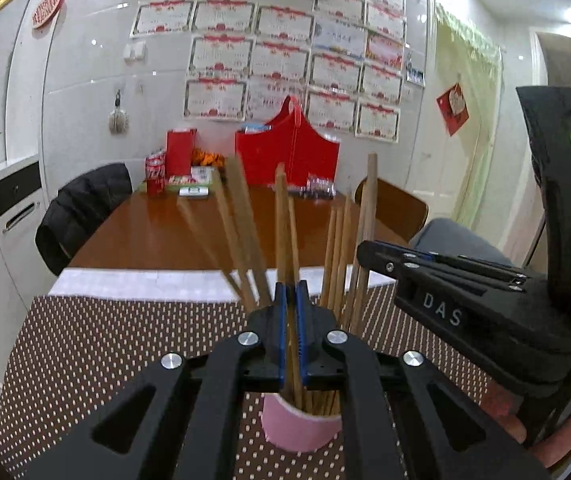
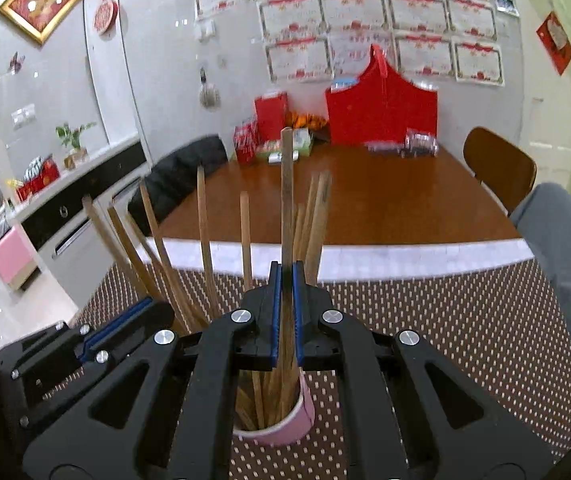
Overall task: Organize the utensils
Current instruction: 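Lower the chopsticks into the pink cup and open both tools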
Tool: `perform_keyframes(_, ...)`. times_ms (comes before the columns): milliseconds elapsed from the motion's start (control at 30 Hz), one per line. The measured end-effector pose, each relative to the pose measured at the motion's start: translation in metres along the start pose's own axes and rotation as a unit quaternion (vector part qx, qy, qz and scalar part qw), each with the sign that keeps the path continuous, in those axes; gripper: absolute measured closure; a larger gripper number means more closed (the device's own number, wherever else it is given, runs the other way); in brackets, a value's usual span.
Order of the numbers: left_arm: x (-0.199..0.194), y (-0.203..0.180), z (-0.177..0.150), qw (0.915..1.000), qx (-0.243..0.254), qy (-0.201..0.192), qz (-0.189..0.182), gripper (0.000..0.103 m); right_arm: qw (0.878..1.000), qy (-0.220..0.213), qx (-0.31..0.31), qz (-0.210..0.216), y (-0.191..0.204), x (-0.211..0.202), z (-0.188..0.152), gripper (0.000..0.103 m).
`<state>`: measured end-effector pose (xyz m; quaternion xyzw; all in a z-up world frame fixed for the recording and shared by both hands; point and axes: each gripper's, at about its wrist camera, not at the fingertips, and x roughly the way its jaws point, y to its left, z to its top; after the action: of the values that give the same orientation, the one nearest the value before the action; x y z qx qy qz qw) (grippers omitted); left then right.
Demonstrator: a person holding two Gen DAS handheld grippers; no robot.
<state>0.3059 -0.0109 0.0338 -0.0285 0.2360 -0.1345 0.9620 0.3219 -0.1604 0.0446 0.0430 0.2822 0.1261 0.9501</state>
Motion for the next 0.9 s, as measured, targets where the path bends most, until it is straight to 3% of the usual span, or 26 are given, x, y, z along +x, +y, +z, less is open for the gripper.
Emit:
perform_keyframes(300,-0.013,-0.001,-0.013,0.9995,0.023,-0.016,0.015,0.094,1.000,0.011,-0.017,-0.014,0.001,-0.009,-0.016,0.093)
perform_keyframes(333,-0.015,-0.002,-0.012,0.9994,0.023,-0.018,0.017,0.083,1.000,0.016,-0.017,-0.011,0.001,-0.012,-0.017,0.081)
perform_keyframes(367,-0.019,-0.003,-0.013,0.9993,0.022,-0.022,0.019,0.077,1.000,0.015,-0.016,-0.014,0.001,-0.015,-0.017,0.053)
perform_keyframes(400,-0.023,-0.003,-0.013,0.9993,0.020,-0.026,0.020,0.077,1.000,0.009,-0.014,-0.019,0.000,-0.019,-0.018,0.040)
perform_keyframes(500,-0.033,-0.006,-0.014,0.9989,0.024,-0.030,0.026,0.076,0.999,-0.023,-0.015,-0.044,-0.002,-0.037,-0.022,0.038)
perform_keyframes(700,-0.060,-0.014,-0.021,0.9983,0.024,-0.042,0.032,0.073,0.999,-0.025,0.003,-0.040,-0.007,-0.065,-0.032,0.035)
perform_keyframes(900,-0.091,-0.024,-0.033,0.9972,0.028,-0.056,0.042,0.065,0.998,-0.045,0.005,-0.036,-0.002,-0.105,-0.049,0.021)
